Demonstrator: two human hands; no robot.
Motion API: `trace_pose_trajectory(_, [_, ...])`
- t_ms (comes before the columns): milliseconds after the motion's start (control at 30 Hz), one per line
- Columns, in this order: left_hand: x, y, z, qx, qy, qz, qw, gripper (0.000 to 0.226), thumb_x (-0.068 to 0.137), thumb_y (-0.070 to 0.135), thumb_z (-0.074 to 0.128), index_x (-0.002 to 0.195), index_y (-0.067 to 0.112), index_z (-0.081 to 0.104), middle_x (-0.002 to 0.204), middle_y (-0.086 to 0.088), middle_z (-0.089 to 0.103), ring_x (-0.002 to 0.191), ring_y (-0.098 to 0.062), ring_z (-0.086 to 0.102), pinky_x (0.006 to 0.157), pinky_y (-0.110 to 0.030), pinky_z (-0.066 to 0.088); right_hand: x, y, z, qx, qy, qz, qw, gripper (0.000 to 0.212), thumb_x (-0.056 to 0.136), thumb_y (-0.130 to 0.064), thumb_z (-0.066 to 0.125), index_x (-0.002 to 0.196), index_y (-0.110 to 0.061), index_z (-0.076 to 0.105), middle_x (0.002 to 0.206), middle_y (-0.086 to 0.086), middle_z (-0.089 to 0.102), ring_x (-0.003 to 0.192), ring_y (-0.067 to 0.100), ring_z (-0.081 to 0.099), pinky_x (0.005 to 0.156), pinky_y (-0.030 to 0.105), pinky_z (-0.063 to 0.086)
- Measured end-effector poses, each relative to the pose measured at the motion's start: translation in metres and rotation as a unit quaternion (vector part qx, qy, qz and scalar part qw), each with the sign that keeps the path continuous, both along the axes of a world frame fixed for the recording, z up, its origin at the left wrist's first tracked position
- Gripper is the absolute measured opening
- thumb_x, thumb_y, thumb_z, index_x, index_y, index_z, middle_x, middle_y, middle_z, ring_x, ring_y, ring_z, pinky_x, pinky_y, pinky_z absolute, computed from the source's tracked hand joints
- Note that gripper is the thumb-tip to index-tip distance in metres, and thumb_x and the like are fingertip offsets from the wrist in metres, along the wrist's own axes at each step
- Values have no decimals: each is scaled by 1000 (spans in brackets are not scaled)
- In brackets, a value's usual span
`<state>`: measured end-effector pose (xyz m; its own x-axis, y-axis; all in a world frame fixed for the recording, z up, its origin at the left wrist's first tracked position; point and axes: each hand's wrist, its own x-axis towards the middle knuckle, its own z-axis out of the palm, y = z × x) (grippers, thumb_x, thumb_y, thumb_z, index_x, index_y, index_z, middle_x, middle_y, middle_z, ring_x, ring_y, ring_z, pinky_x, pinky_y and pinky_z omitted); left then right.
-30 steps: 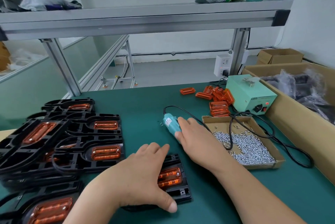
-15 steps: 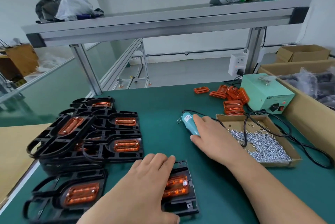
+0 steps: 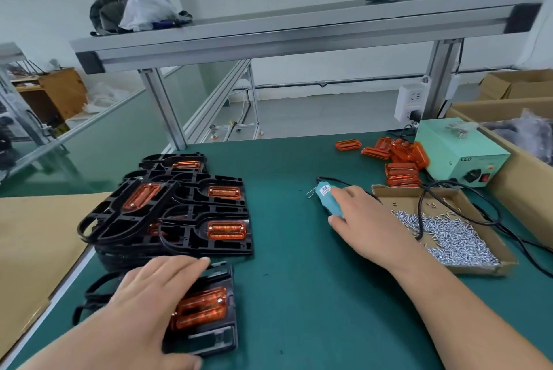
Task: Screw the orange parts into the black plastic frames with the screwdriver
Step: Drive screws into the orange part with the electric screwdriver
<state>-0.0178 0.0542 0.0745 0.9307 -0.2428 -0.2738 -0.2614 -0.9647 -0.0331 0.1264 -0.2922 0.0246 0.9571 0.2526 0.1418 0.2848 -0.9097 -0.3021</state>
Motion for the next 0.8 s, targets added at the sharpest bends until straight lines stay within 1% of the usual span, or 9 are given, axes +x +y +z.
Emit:
trace_pose_trajectory(100, [-5, 25, 4, -8, -24, 34, 999, 122, 53, 102, 48, 137, 61, -31, 137, 51, -23, 134, 20, -13, 123, -26, 5, 0, 0, 1, 12, -3, -3, 1000, 35, 106, -33, 51, 137, -17, 50, 129, 5, 52, 111, 25, 56, 93, 42, 51])
trace_pose_trajectory(233, [-11, 53, 6, -44, -45, 74, 995, 121, 53, 91, 60, 145, 61, -12, 144, 47, -10, 134, 20, 0, 114, -21, 15, -1, 2, 2, 23, -13, 2, 1000, 37, 106, -35, 51, 138, -17, 52, 136, 2, 49, 117, 23, 56, 95, 43, 52])
trace_pose_trajectory(300, [-13, 63, 5, -44, -47, 85, 994, 121, 52, 90, 61, 146, 62, -10, 145, 48, -10, 132, 21, -1, 113, -21, 15, -2, 3, 1, 28, -16, 5, 999, 39, 106, -38, 52, 140, -19, 51, 138, 0, 48, 118, 21, 56, 95, 41, 52])
trace_pose_trajectory(433, [-14, 72, 2, -41, -44, 97, 993, 121, 52, 88, 61, 146, 64, -11, 146, 50, -14, 133, 22, -7, 115, -21, 8, -3, 3, 1, 37, -25, 6, 999, 42, 105, -42, 53, 140, -20, 52, 141, -2, 46, 118, 19, 56, 94, 39, 52])
trace_pose_trajectory(533, [-15, 72, 1, -47, -44, 93, 994, 118, 53, 84, 63, 147, 66, -5, 150, 49, -8, 136, 23, -10, 117, -22, 3, -3, 4, 2, 43, -28, 3, 999, 44, 105, -43, 52, 143, -21, 52, 143, -4, 45, 119, 18, 56, 94, 40, 53])
trace_pose_trajectory(633, [-14, 69, 0, -47, -41, 80, 995, 114, 53, 84, 62, 145, 70, -3, 151, 51, -8, 137, 26, -17, 116, -20, 1, -3, 4, 3, 55, -35, 2, 998, 45, 104, -44, 52, 143, -21, 54, 143, -5, 46, 119, 18, 56, 95, 39, 53])
trace_pose_trajectory(700, [-12, 71, -2, -46, -41, 70, 996, 111, 55, 84, 61, 146, 71, 1, 154, 51, -7, 141, 24, -18, 117, -22, 1, -3, 4, 4, 60, -39, 2, 997, 45, 105, -43, 53, 143, -20, 55, 143, -4, 46, 120, 18, 56, 95, 39, 53])
trace_pose_trajectory(733, [-10, 72, -2, -46, -43, 64, 996, 109, 56, 83, 61, 147, 71, 3, 156, 51, -8, 143, 22, -19, 118, -23, 1, -3, 4, 5, 59, -38, 1, 998, 45, 105, -43, 53, 143, -19, 55, 143, -4, 46, 121, 18, 56, 95, 39, 53])
trace_pose_trajectory(800, [-8, 76, -3, -45, -39, 44, 997, 104, 58, 80, 62, 147, 71, 8, 156, 52, -15, 145, 21, -20, 120, -24, 3, -4, 4, 5, 61, -38, 0, 997, 44, 105, -42, 54, 142, -19, 56, 144, -4, 47, 121, 19, 56, 95, 40, 52])
